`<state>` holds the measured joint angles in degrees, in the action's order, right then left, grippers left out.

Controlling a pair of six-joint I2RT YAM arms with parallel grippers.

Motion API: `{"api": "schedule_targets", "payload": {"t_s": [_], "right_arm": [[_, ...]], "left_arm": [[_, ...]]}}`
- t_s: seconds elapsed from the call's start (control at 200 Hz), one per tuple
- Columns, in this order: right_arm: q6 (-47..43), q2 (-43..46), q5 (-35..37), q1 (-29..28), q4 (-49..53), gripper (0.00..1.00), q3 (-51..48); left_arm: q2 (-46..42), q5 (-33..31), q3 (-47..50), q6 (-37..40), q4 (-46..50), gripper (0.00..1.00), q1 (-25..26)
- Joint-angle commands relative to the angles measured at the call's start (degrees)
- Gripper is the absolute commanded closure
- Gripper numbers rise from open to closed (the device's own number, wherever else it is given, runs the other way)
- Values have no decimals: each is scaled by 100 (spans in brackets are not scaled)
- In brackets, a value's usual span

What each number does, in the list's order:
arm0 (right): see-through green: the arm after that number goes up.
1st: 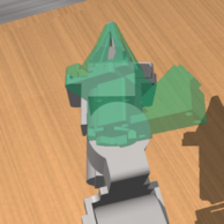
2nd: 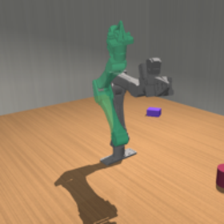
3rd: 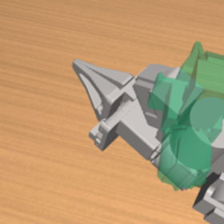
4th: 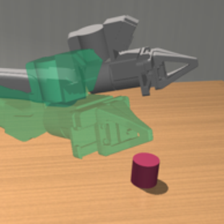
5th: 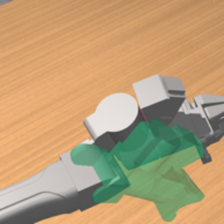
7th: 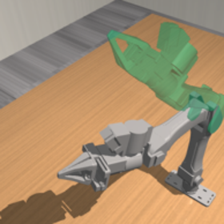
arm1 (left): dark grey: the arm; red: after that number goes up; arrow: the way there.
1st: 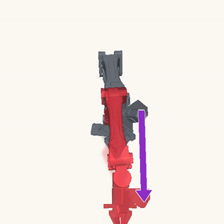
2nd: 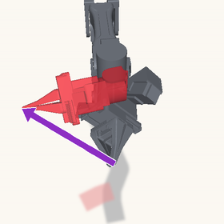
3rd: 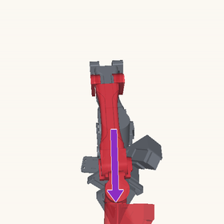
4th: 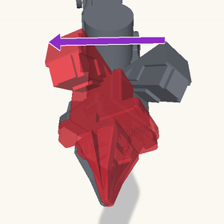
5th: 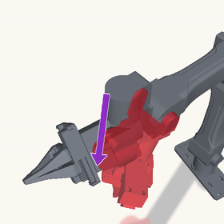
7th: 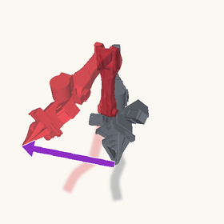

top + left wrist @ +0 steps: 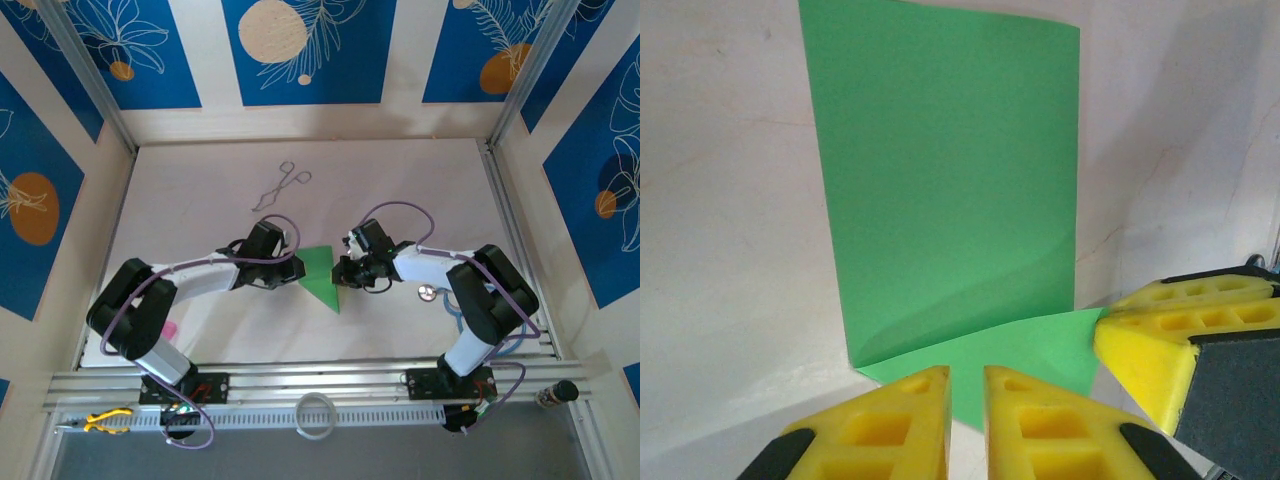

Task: Fold a paper plane with a square sheet of paper (pick it up from the middle)
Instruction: Third fold the triangle at the center of the table, then fourth fold the wing at the center of the table.

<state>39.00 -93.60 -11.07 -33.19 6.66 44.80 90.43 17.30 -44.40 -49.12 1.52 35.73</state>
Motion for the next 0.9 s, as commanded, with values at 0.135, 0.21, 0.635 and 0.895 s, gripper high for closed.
{"api": "schedule_targets", "payload": {"t_s": [0.135, 0.21, 0.635, 0.895], "right_arm": [[-101, 132, -354, 70, -150, 94, 57], [-79, 250, -528, 139, -246, 96, -10], [36, 716, -1509, 605, -933, 98, -459], [201, 850, -1751, 768, -1304, 98, -710]], "left_arm": [[-131, 4, 72, -21, 11, 80, -127], [-101, 142, 80, -48, -61, 75, -205], [223, 879, 212, -562, -935, 54, -560], [518, 1135, 189, -763, -1269, 52, -579]]}}
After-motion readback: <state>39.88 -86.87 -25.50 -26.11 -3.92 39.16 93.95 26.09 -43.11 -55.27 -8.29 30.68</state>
